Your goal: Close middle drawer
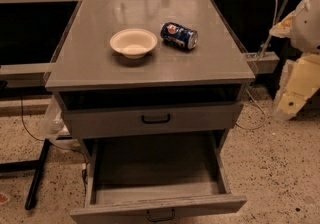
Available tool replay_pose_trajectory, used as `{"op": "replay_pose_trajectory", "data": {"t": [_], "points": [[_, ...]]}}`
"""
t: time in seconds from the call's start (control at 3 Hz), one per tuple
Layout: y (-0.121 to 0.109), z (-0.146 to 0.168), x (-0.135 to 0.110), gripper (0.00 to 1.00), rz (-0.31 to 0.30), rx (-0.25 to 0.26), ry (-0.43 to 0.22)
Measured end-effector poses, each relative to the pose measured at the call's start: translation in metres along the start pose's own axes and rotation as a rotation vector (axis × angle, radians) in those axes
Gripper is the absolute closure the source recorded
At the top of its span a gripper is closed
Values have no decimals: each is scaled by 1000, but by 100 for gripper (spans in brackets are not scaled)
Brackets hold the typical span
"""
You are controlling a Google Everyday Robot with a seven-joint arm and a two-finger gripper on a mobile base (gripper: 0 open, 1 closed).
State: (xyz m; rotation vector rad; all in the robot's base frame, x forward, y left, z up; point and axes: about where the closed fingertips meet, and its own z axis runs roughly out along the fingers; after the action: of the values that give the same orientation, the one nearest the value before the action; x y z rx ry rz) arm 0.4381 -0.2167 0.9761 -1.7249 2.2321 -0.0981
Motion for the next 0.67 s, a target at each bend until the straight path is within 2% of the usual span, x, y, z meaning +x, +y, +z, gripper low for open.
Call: {"op": "replay_pose_trajectory", "data": {"t": [0.67], "points": [[1,3,1,0,-3,6,-18]]}}
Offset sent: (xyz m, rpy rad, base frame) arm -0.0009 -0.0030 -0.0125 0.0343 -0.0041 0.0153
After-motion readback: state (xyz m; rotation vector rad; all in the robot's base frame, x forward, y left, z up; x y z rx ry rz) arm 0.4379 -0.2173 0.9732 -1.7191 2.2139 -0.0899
